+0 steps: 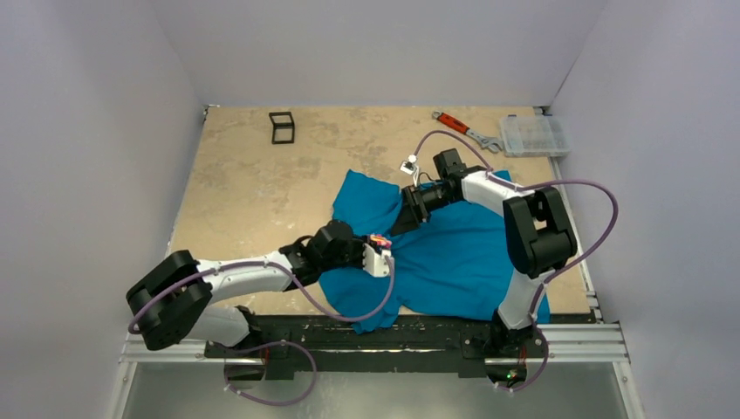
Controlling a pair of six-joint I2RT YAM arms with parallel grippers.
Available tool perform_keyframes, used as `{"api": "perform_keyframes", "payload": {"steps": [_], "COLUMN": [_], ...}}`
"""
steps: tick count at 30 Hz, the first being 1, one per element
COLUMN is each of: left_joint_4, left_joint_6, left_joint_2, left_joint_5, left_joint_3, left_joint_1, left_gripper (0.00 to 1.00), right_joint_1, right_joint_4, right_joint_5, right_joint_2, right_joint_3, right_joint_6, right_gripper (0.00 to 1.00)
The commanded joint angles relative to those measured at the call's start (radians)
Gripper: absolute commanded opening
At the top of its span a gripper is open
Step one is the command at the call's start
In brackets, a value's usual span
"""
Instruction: Remove the brooch from the garment
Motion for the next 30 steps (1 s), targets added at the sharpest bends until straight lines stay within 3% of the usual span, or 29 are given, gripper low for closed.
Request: {"api": "perform_keyframes", "payload": {"steps": [1, 6, 10, 13, 15, 18, 19, 22, 26, 30], "left_joint_4": [0.291, 0.465, 0.566, 0.613, 0.636, 0.65, 0.652, 0.64, 0.549, 0.404], "left_joint_6": [0.248, 0.394, 0.449, 0.462, 0.471, 0.479, 0.481, 0.477, 0.436, 0.364], "left_joint_2": [-0.011, 0.046, 0.099, 0.129, 0.145, 0.159, 0.161, 0.155, 0.095, 0.011], "left_joint_5": [-0.061, -0.098, -0.129, -0.144, -0.152, -0.162, -0.166, -0.186, -0.199, -0.179], "left_joint_3": [-0.103, -0.169, -0.19, -0.207, -0.217, -0.229, -0.232, -0.233, -0.238, -0.244], "left_joint_1": [-0.065, -0.125, -0.173, -0.199, -0.212, -0.22, -0.222, -0.222, -0.222, -0.222], "left_gripper": [0.0, 0.0, 0.0, 0.0, 0.0, 0.0, 0.0, 0.03, 0.24, 0.3], "right_joint_1": [0.01, 0.038, 0.058, 0.058, 0.059, 0.059, 0.058, 0.058, 0.059, 0.058], "right_joint_4": [0.149, 0.104, -0.057, -0.196, -0.297, -0.364, -0.36, -0.312, -0.086, 0.09], "right_joint_5": [-0.026, -0.02, -0.028, -0.051, -0.081, -0.11, -0.115, -0.115, -0.028, 0.025], "right_joint_2": [0.035, 0.077, 0.147, 0.19, 0.211, 0.222, 0.22, 0.204, 0.118, 0.033], "right_joint_3": [-0.001, 0.019, 0.061, 0.096, 0.122, 0.142, 0.142, 0.136, 0.071, 0.001], "right_joint_6": [0.128, 0.065, -0.103, -0.282, -0.383, -0.456, -0.457, -0.429, -0.269, -0.142], "right_gripper": [0.82, 0.74, 0.73, 0.65, 0.52, 0.24, 0.15, 0.0, 0.0, 0.0]}}
